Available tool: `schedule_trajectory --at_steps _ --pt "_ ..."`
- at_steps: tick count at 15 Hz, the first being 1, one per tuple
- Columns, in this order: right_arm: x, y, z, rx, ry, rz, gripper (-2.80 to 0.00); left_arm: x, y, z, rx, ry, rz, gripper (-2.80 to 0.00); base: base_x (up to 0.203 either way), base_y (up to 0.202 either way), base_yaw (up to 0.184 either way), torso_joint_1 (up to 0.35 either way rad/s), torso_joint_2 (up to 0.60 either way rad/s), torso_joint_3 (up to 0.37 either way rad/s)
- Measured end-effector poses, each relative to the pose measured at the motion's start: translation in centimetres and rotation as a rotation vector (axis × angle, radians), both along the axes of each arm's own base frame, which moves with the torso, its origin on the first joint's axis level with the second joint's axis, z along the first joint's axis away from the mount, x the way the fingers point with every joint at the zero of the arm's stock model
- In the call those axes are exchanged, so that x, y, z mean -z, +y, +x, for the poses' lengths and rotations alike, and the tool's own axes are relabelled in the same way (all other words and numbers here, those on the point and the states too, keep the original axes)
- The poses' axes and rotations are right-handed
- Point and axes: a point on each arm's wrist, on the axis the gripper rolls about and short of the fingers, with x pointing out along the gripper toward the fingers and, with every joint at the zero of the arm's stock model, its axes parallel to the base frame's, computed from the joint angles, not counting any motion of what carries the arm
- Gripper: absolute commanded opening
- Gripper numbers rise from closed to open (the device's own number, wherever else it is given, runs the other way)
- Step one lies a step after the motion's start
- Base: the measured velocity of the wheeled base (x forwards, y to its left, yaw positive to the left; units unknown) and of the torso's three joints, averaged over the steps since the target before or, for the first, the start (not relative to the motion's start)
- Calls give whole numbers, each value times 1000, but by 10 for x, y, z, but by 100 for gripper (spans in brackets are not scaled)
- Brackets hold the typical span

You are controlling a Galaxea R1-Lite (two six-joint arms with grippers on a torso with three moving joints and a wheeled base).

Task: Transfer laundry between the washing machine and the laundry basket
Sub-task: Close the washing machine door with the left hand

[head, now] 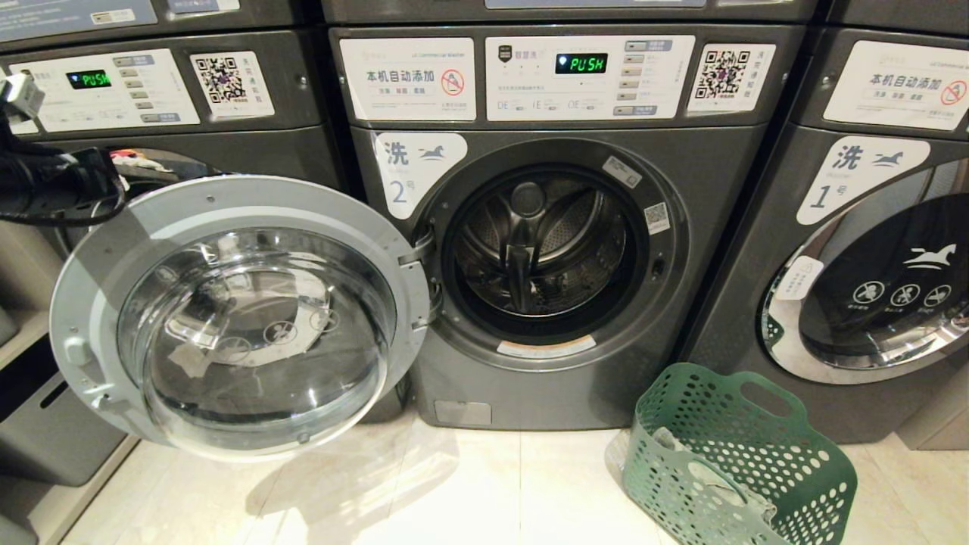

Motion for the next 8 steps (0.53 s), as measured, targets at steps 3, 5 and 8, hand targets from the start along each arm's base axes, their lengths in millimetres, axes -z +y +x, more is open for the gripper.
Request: schedule_trajectory --at_steps 3,5,8 --pt "1 0 -4 4 -45 10 -280 6 -3 5 13 38 -12 -280 0 0 0 0 0 0" --pt "1 0 -5 8 -55 12 -280 6 -5 6 32 66 -26 -280 0 0 0 0 0 0" --pt "1 -1 -5 33 -60 27 -280 8 -9 -1 76 193 -83 -280 0 0 0 0 0 0"
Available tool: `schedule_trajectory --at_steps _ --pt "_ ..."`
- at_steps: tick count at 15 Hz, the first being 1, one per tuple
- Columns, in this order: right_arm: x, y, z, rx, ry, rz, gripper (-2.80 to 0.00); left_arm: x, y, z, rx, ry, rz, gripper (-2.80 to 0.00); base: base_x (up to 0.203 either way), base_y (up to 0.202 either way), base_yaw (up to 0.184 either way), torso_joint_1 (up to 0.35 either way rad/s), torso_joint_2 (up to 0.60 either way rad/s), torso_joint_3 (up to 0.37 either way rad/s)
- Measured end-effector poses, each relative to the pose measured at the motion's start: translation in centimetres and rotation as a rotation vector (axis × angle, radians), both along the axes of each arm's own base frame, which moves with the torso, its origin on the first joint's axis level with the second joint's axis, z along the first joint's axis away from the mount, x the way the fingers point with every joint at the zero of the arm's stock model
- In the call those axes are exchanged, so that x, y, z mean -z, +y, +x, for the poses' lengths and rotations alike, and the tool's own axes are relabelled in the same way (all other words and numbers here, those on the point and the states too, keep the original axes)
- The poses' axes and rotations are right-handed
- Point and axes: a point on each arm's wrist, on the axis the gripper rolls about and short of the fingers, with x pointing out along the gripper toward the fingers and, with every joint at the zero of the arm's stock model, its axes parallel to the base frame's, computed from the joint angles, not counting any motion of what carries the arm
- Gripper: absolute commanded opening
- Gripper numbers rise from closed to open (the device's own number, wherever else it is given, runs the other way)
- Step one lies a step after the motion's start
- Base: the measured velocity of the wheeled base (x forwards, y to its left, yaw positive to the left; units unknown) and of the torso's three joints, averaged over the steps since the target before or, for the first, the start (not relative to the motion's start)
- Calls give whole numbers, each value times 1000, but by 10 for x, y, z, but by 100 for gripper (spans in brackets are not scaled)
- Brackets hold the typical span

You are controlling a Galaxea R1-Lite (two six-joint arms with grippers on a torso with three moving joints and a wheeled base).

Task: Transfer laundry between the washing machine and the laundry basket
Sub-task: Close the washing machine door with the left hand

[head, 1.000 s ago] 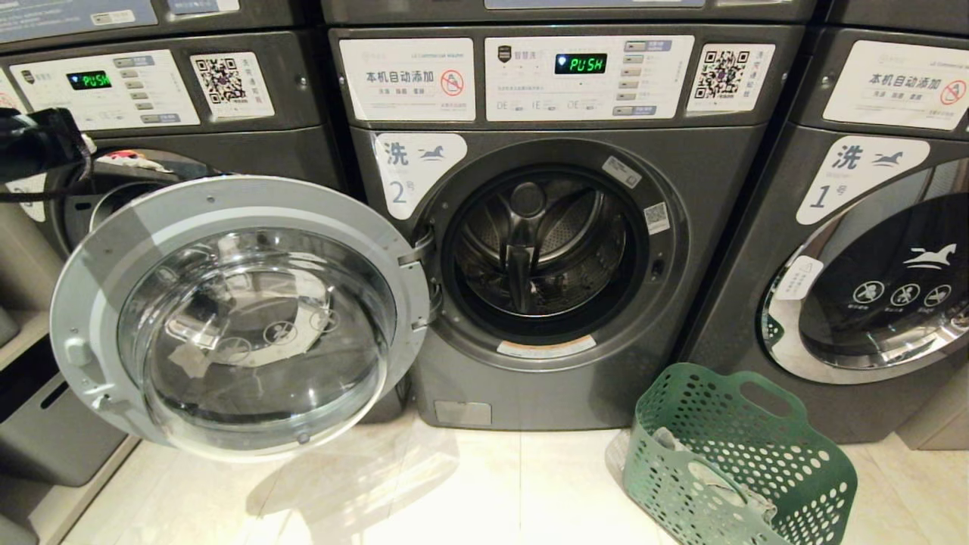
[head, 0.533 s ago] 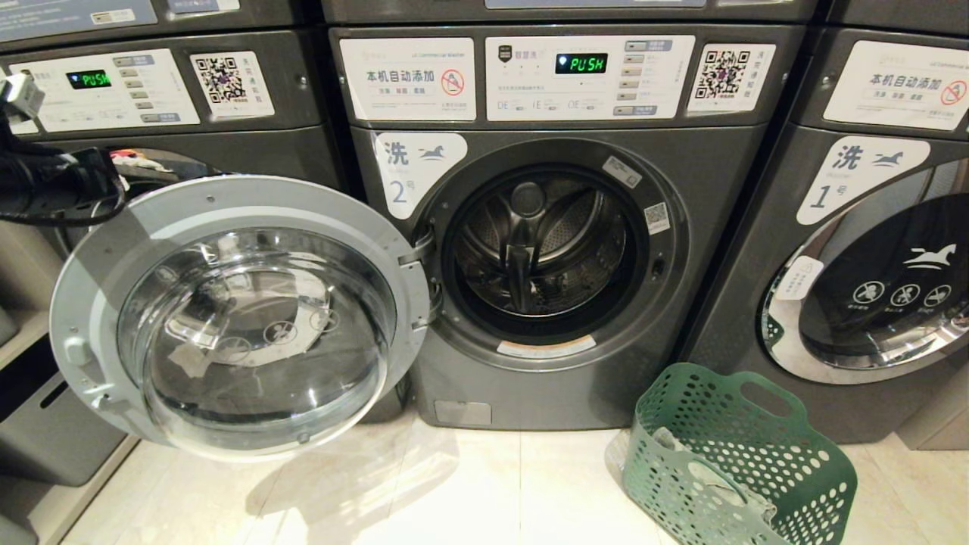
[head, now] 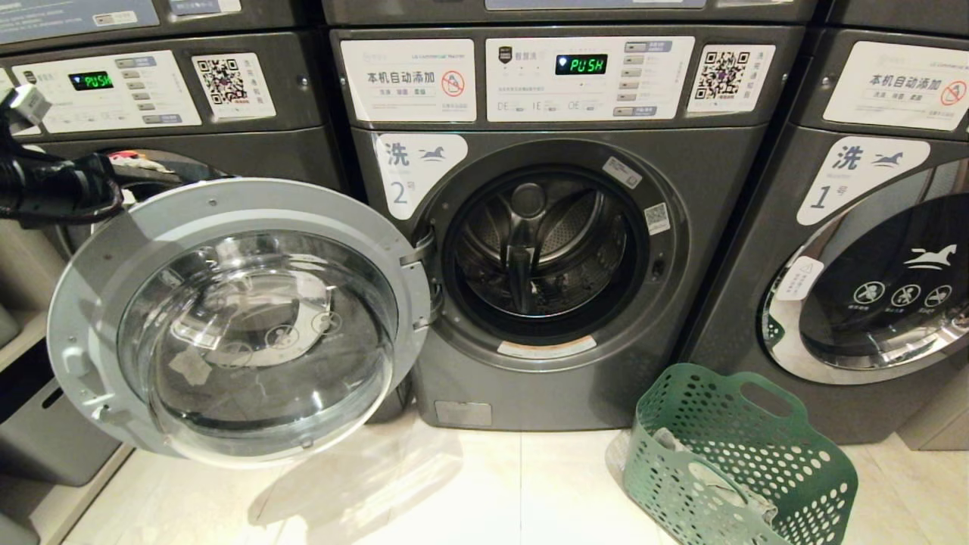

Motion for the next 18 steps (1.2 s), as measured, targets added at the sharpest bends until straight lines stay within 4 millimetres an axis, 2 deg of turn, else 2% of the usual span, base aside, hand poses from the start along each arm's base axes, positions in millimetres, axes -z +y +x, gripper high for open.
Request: schedule_trajectory --at_steps 4,6,10,14,18 --pt "1 0 -1 1 14 -1 -280 -2 -18 -14 46 117 -45 -280 0 0 0 0 0 0" --pt "0 0 -1 2 16 -2 -280 -5 -33 -29 75 193 -93 -280 0 0 0 0 0 0" --pt "1 0 -1 1 18 -2 -280 -25 -79 -73 146 293 -186 -280 0 0 0 0 0 0" --pt "1 0 -1 1 18 0 -280 -49 -131 -114 291 272 -235 -280 0 0 0 0 0 0" --pt "1 0 -1 1 18 4 -280 -63 -179 -155 433 305 -321 -280 0 0 0 0 0 0"
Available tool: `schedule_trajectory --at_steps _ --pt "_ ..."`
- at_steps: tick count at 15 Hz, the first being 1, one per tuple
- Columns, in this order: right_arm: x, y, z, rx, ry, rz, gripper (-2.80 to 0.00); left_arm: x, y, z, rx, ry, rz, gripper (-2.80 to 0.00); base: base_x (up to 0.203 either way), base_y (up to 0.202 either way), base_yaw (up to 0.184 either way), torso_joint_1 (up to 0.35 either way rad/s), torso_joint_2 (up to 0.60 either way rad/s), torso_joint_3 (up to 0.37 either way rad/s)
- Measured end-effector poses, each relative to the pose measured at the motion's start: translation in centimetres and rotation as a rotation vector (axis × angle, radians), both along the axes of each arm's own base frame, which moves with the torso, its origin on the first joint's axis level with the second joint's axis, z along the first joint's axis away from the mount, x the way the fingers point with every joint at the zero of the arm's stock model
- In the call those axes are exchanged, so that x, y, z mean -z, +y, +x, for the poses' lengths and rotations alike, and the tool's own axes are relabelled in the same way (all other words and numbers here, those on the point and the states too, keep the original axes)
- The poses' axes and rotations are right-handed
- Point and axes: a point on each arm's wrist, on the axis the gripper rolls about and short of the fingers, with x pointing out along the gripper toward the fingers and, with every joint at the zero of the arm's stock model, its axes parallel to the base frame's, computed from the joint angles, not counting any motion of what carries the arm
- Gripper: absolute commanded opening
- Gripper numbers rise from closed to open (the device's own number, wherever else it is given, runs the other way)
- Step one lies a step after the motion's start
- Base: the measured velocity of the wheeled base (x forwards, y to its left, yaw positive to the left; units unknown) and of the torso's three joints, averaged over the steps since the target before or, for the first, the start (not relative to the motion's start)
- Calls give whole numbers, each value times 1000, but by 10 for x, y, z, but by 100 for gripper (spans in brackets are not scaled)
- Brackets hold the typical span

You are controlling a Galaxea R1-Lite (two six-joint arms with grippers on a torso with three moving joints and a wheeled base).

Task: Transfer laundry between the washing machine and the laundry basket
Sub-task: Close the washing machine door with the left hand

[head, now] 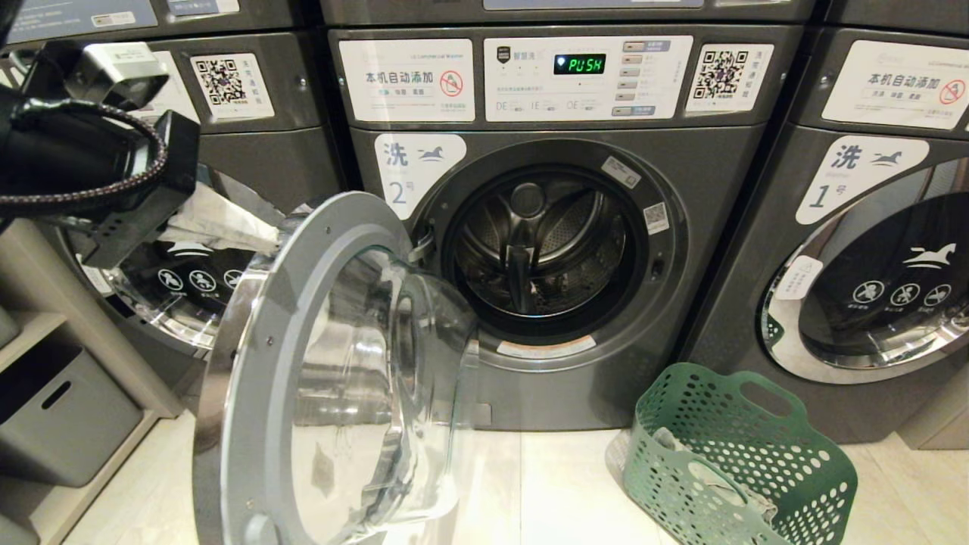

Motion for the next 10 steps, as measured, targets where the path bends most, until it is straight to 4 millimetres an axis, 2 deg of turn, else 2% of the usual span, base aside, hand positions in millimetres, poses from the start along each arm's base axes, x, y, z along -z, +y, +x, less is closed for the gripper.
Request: schedule_trajectory --at_steps 3,6,8,10 --pt "0 0 0 2 0 2 -280 -4 -5 -9 -43 -17 14 -280 0 0 0 0 0 0" --pt "0 0 0 1 0 2 -280 -8 -2 -4 -128 -85 44 -280 0 0 0 0 0 0" --pt "0 0 0 0 0 2 -280 3 -2 1 -141 -51 69 -280 0 0 0 0 0 0" --pt "0 0 0 0 0 2 -280 20 -12 5 -102 14 92 -280 0 0 0 0 0 0"
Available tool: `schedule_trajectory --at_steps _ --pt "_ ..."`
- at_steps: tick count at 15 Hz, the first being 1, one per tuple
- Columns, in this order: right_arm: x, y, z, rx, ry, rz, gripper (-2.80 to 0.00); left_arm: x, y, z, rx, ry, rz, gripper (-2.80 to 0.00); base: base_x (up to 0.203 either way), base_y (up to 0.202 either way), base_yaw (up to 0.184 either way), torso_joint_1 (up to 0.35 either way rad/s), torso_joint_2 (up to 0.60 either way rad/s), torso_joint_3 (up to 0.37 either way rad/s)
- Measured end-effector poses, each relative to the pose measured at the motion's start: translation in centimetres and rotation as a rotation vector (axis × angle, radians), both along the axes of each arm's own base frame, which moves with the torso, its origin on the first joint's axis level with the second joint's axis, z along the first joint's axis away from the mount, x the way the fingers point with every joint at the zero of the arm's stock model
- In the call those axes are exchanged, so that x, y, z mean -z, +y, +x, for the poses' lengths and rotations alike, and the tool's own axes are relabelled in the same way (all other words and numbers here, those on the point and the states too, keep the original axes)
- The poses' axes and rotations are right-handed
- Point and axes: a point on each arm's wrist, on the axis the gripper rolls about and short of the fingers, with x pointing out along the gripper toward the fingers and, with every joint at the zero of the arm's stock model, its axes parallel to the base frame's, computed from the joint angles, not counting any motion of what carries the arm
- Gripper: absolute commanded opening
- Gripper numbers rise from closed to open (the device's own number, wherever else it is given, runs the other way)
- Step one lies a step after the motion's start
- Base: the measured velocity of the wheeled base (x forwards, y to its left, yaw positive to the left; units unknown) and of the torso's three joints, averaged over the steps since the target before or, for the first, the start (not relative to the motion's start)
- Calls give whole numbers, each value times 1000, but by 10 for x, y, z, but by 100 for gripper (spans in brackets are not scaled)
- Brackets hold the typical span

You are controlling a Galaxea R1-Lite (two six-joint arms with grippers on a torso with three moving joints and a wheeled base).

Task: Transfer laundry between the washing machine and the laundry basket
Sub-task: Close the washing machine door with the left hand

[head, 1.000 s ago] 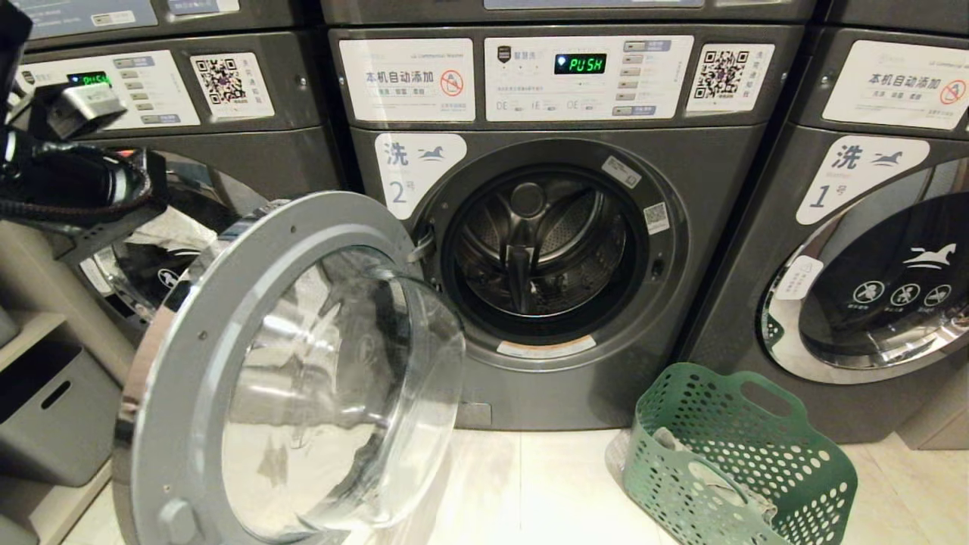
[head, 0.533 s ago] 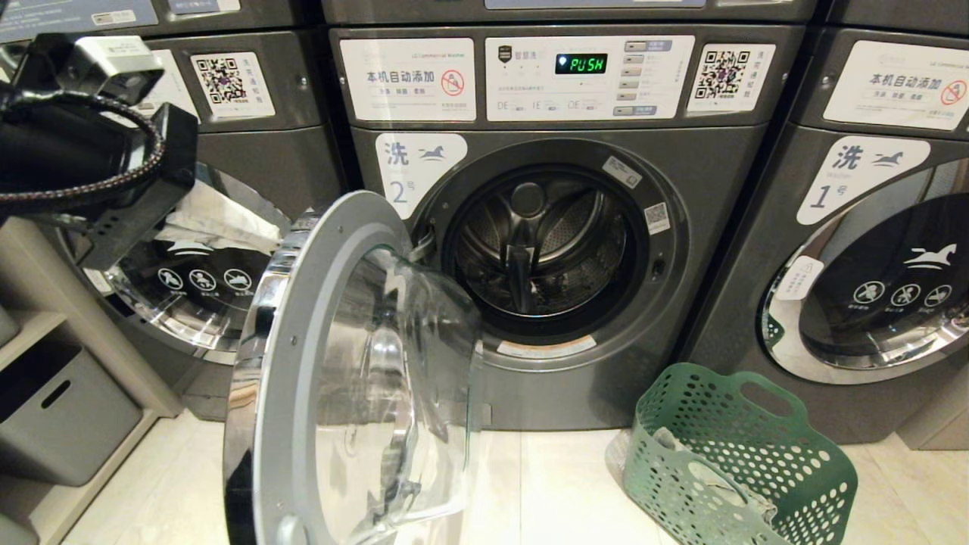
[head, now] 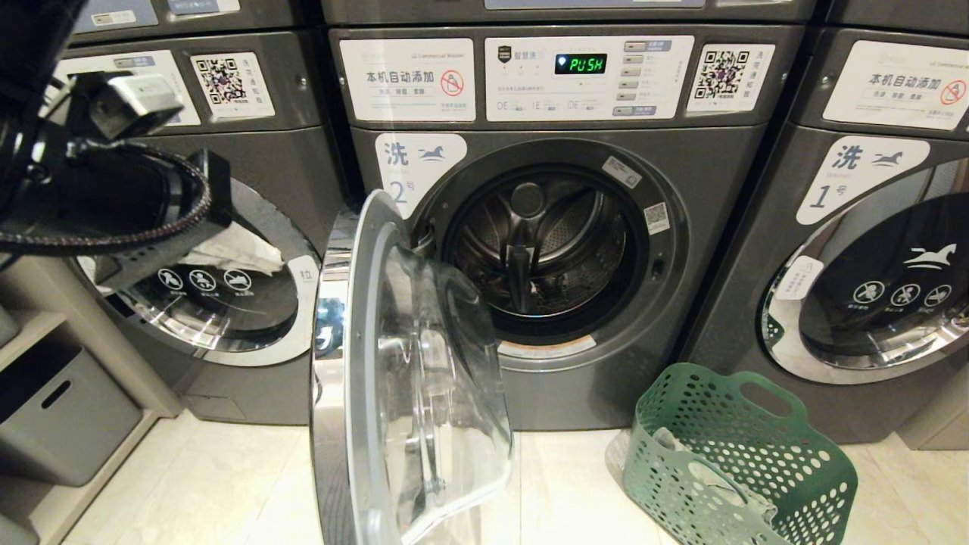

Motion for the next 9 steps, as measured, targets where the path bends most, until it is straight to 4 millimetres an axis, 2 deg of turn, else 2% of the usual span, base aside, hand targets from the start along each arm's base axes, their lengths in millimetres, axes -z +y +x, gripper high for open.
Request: schedule_trajectory --at_steps 3,9 --pt "0 0 0 1 -2 2 -280 23 -24 11 74 69 26 -280 0 0 0 0 0 0" --pt "0 0 0 1 -1 0 -280 37 -82 36 214 5 3 -280 0 0 0 0 0 0"
